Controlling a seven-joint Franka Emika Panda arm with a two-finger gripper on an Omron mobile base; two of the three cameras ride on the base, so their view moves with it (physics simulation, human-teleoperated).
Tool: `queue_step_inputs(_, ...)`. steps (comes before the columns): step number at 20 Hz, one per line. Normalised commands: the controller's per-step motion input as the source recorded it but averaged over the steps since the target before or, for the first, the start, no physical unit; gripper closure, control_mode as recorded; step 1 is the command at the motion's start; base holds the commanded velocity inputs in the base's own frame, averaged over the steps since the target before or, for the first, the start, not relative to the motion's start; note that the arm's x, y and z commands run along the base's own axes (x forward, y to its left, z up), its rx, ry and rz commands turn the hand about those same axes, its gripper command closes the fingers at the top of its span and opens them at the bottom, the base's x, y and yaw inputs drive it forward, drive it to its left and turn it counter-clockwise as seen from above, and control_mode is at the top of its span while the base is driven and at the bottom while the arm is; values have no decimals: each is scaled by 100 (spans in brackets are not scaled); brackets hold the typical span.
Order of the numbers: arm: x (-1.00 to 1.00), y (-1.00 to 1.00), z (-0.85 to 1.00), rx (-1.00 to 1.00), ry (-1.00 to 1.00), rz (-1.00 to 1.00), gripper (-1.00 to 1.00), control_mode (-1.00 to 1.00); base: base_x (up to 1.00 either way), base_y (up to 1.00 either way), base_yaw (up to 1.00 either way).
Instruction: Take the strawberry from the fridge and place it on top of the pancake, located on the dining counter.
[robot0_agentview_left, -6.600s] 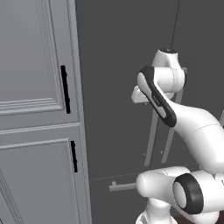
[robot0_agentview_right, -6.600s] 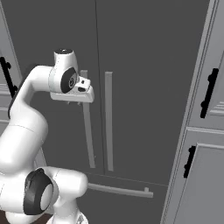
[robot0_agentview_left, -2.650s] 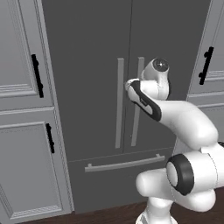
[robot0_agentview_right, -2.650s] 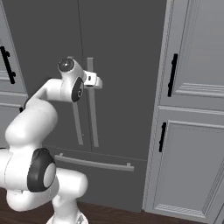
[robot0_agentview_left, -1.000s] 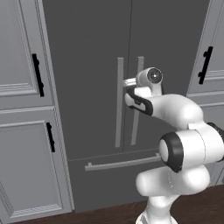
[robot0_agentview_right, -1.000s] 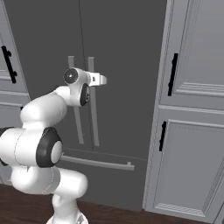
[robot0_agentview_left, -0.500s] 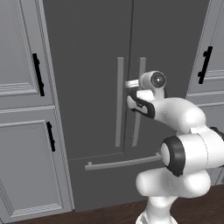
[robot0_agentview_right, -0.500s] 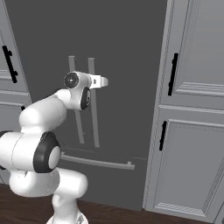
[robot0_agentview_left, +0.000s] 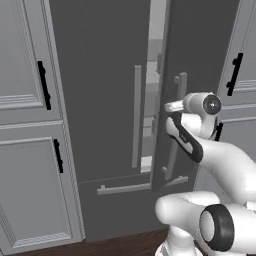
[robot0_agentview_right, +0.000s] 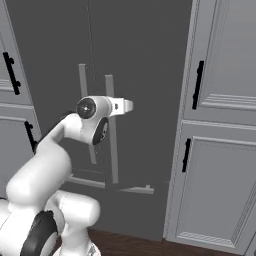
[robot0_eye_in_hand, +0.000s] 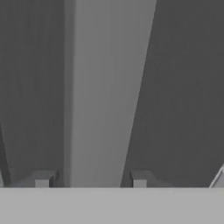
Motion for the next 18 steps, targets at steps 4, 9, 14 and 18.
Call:
queue_step_inputs(4, -94, -67, 36, -5, 1, 0, 100, -100, 0, 0, 0)
queue_step_inputs(9, -34, -17, -9, -8, 1, 0, -100, -100, 0, 0, 0)
queue_step_inputs(14, -58, -15, 12, -4, 0, 0, -100, -100, 0, 0, 0)
queue_step_inputs(18, -100, -18, 70, -2, -4, 0, -100, -100, 0, 0, 0)
